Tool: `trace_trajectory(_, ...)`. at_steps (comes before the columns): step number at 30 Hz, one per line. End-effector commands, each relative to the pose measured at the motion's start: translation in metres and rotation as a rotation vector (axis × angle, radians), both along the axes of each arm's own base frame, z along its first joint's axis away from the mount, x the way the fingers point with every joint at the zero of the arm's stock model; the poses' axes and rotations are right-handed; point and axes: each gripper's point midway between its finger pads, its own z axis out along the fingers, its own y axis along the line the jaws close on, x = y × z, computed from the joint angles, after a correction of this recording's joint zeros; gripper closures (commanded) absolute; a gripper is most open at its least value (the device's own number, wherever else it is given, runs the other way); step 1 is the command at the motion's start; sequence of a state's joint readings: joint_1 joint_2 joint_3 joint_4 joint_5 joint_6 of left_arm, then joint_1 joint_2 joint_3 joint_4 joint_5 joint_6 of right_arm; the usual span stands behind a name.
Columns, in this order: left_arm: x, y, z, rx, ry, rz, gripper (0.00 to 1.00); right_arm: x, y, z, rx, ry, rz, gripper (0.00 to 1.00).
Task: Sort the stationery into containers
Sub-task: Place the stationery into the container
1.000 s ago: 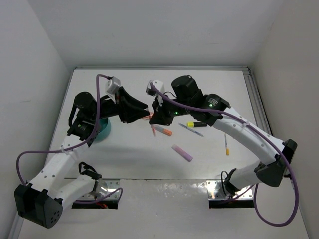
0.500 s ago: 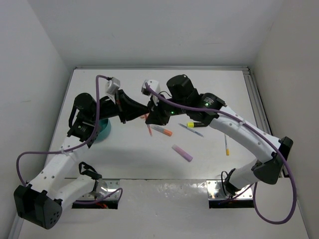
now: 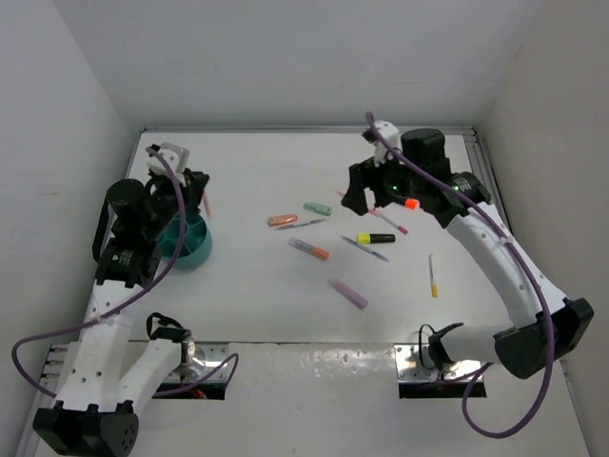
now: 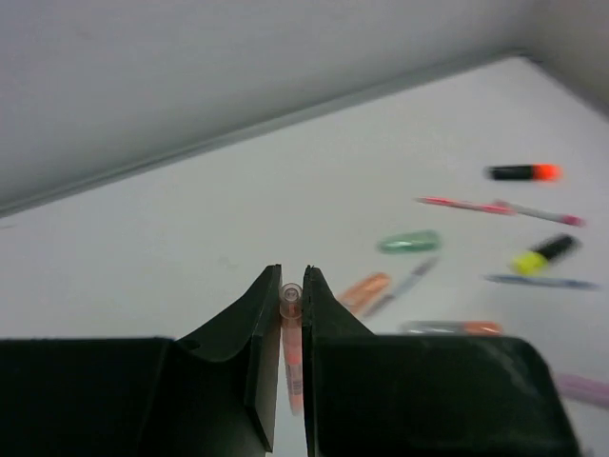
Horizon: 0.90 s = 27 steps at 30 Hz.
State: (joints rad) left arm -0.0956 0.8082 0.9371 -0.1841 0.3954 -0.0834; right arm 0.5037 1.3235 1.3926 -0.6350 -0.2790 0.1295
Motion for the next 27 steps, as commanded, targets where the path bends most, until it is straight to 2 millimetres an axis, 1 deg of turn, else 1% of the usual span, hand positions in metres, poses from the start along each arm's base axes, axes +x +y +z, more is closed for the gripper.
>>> trace_trajectory(1, 0.022, 0.081, -0.019, 0.19, -0.027, 0.384, 1.0, 0.0, -0.047, -0.026, -0.009, 0.105, -0.156, 0.18)
trace_trajectory(2, 0.023, 0.095, -0.02, 0.212, -0.041, 0.432, 1.0, 0.002, -0.066, -0.042, -0.02, 0.142, -0.213, 0.18)
trace_trajectory(3, 0.025, 0.099, -0.022, 0.217, -0.049, 0.445, 1.0, 0.003, -0.076, -0.047, -0.022, 0.151, -0.241, 0.18)
trace_trajectory(4, 0.029, 0.113, -0.023, 0.228, -0.058, 0.486, 1.0, 0.003, -0.094, -0.057, -0.025, 0.172, -0.294, 0.19)
trace_trajectory(6, 0.035, 0.124, -0.025, 0.23, -0.054, 0.525, 1.0, 0.001, -0.111, -0.066, -0.034, 0.193, -0.349, 0.19)
trace_trajectory(8, 0.043, 0.146, -0.03, 0.229, -0.035, 0.588, 1.0, -0.002, -0.141, -0.081, -0.031, 0.24, -0.441, 0.2)
trace_trajectory(9, 0.046, 0.151, -0.024, 0.222, -0.06, 0.607, 1.0, -0.003, -0.148, -0.084, -0.026, 0.246, -0.461, 0.21)
trace_trajectory(11, 0.051, 0.156, -0.029, 0.209, -0.047, 0.6, 1.0, -0.008, -0.157, -0.091, -0.017, 0.266, -0.479, 0.21)
trace_trajectory(12, 0.052, 0.159, -0.033, 0.206, -0.038, 0.594, 1.0, -0.009, -0.166, -0.09, -0.01, 0.258, -0.51, 0.21)
trace_trajectory(13, 0.052, 0.161, -0.035, 0.199, -0.032, 0.592, 1.0, -0.011, -0.166, -0.092, -0.016, 0.261, -0.504, 0.21)
trace_trajectory(14, 0.053, 0.165, -0.038, 0.192, -0.022, 0.6, 1.0, -0.011, -0.18, -0.094, -0.008, 0.269, -0.548, 0.21)
trace_trajectory(17, 0.054, 0.168, -0.052, 0.164, 0.011, 0.586, 1.0, -0.014, -0.191, -0.099, -0.003, 0.291, -0.574, 0.22)
trace_trajectory(19, 0.053, 0.163, -0.057, 0.142, 0.02, 0.55, 1.0, -0.015, -0.194, -0.102, 0.005, 0.306, -0.582, 0.22)
trace_trajectory(20, 0.051, 0.165, -0.057, 0.124, 0.018, 0.549, 1.0, -0.015, -0.198, -0.103, 0.007, 0.308, -0.592, 0.22)
trace_trajectory(21, 0.051, 0.159, -0.055, 0.11, 0.01, 0.52, 1.0, -0.015, -0.199, -0.105, 0.007, 0.316, -0.591, 0.22)
trace_trajectory(23, 0.049, 0.158, -0.054, 0.097, 0.002, 0.5, 1.0, -0.016, -0.201, -0.107, 0.008, 0.326, -0.598, 0.22)
trace_trajectory(26, 0.049, 0.147, -0.052, 0.05, 0.011, 0.437, 1.0, -0.017, -0.203, -0.112, 0.007, 0.337, -0.601, 0.22)
trace_trajectory(27, 0.049, 0.146, -0.053, 0.043, 0.014, 0.431, 1.0, -0.017, -0.203, -0.113, 0.007, 0.338, -0.602, 0.22)
